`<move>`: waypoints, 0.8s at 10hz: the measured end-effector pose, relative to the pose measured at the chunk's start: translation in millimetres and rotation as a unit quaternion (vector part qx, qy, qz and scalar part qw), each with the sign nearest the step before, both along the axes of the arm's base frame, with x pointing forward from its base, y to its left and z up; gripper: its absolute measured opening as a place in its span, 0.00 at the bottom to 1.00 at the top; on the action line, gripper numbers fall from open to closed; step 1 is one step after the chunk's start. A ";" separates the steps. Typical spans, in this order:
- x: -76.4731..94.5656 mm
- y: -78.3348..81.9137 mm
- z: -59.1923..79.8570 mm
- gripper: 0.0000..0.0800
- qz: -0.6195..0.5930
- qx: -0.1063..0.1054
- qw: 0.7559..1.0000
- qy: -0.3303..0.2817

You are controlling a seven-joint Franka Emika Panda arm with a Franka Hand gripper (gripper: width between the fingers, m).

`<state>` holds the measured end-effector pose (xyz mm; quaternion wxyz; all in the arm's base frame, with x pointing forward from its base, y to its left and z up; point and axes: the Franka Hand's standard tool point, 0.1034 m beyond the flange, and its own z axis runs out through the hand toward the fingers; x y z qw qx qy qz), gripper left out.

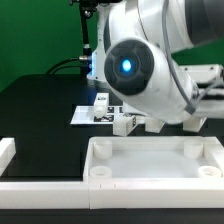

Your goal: Assemble desk

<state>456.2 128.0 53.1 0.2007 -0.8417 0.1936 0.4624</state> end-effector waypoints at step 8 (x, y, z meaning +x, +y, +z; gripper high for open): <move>53.5 -26.1 67.8 0.35 0.000 -0.064 0.968 -0.245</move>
Offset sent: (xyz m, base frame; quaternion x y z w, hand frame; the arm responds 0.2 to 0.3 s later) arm 0.0000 0.0000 0.0000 0.0000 0.1938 0.0000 0.9810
